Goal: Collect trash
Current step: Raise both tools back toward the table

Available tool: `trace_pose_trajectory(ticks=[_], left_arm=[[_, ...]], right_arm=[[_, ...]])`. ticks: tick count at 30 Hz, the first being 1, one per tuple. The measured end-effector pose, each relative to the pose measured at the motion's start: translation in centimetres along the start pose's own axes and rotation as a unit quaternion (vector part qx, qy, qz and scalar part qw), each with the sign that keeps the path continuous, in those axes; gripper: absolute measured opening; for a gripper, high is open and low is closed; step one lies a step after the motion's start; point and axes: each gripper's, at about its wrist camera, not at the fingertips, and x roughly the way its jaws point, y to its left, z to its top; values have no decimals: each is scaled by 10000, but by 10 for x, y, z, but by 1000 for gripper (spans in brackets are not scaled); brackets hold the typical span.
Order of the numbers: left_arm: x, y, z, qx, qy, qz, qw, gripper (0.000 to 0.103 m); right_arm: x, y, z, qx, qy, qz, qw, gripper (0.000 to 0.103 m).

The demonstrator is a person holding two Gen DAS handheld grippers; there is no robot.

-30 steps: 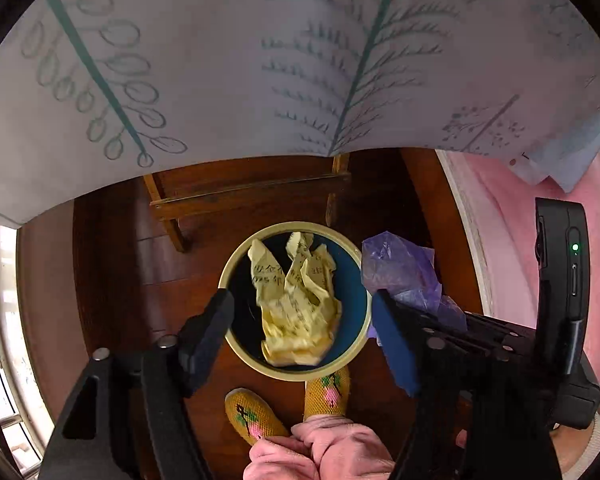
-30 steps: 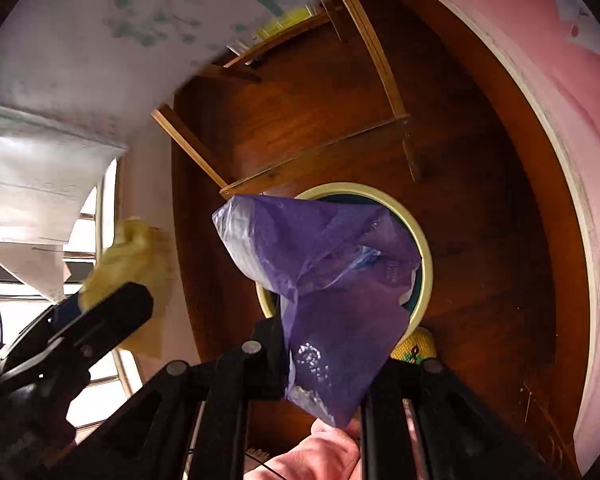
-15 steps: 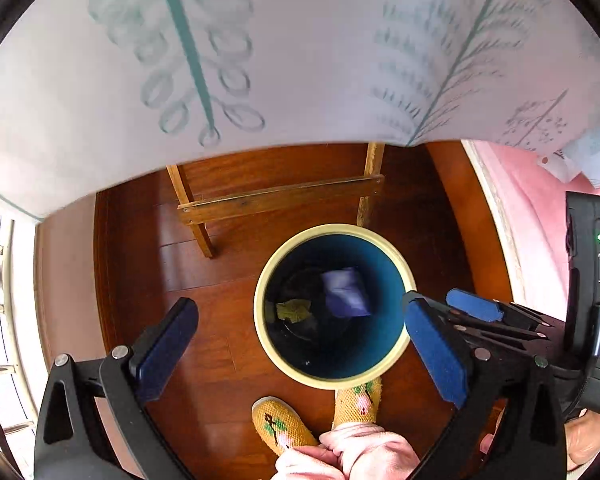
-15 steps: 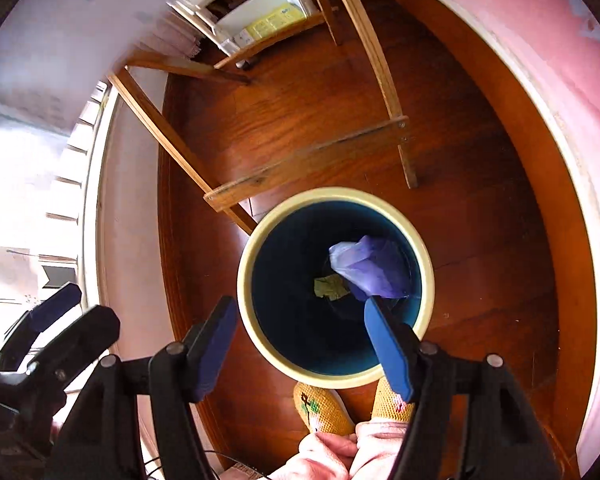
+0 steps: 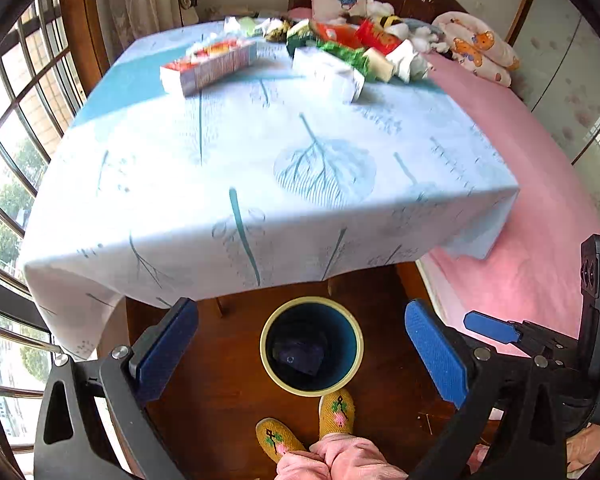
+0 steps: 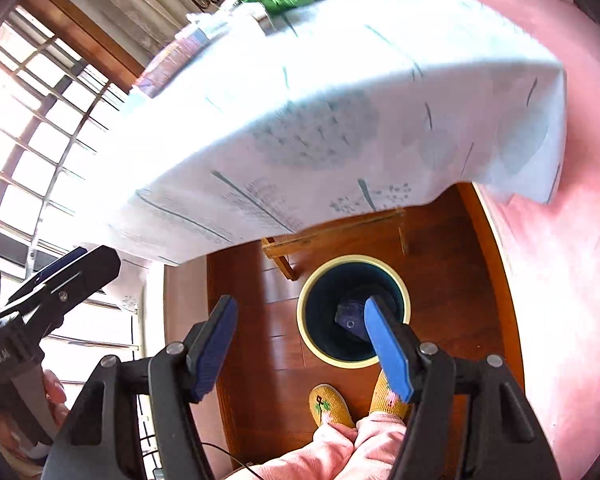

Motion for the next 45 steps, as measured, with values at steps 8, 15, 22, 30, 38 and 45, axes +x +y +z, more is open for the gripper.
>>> trace_pose_trajectory(ticks=[8,15,22,30,38,45], left_arm=[[-98,-18,56,334,-981,-35,9946,102],[-136,-30,89,324,-1442,-157,9889,102],[-127,-32,114,268,-1389,-19,9899,102],[-56,-34,170,-176,-926,459,9945,102],[55,-34,232,-1221,97,728,9898,100],[125,-34,263,-1855,559,857,9773,93]], right_arm=[[-108,45,37,-439,-934,-167,9945,66],[-157,66,72,-595,-1552,-453,9851,66],[-154,47,109,-199,-1560,-658,9854,66],[-112,29,188,-608,-1373,-322,9881,61],[-53,3,286,-1381,-743,137,9875,56],[-5,-9,337,-1959,-203,445,9794,56]])
